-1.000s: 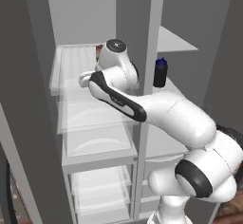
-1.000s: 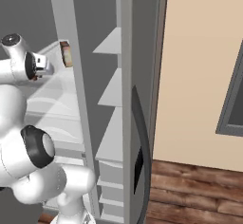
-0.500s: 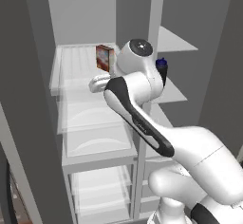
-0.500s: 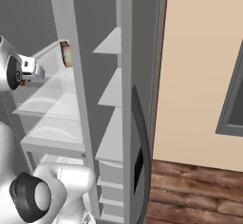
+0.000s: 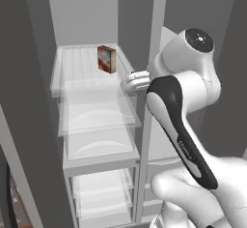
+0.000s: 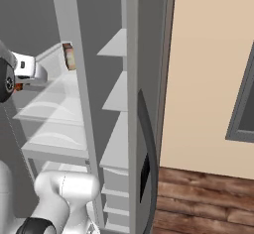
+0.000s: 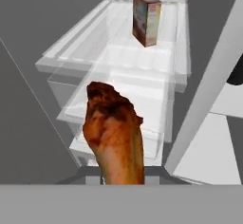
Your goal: There's a chicken drumstick in the fridge that needs to be moved to the freezer for freezing. Pick up the chicken drumstick from the fridge, place it on any shelf in the freezer, and close the fridge and freezer doors when done.
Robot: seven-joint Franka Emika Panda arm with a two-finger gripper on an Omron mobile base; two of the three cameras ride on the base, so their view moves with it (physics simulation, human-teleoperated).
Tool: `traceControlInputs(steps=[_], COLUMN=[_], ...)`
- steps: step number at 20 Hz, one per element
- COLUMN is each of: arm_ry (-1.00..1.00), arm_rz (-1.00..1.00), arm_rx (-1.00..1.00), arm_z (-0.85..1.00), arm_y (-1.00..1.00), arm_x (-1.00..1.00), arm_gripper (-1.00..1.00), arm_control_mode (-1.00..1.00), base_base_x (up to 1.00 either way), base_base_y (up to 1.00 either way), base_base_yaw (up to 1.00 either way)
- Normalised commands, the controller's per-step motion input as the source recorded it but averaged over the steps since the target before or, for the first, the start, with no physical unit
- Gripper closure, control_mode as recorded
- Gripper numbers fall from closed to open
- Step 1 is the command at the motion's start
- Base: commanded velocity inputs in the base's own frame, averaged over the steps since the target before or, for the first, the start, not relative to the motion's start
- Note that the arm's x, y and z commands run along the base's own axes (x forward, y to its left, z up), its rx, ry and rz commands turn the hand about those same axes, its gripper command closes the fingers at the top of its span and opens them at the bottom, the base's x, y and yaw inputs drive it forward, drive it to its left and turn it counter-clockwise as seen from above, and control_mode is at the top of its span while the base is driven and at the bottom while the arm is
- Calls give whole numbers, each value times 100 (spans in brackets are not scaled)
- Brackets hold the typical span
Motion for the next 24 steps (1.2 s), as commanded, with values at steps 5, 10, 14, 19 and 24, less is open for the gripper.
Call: traceControlInputs(steps=[5,10,14,19,24], arm_ry=[-11,-1,1,0,-6], arm_rz=[-5,-10,-13,-12,-7], arm_rx=[-2,-5,-1,0,0], arm_z=[47,23,19,19,3], arm_y=[-71,-70,-64,-39,-20], arm_x=[-38,-6,2,7,19], arm_gripper=[100,100,100,100,100], arm_control_mode=[-100,-100,-100,-100,-100], base_base_x=[0,0,0,0,0], base_base_y=[0,0,0,0,0], base_base_yaw=[0,0,0,0,0])
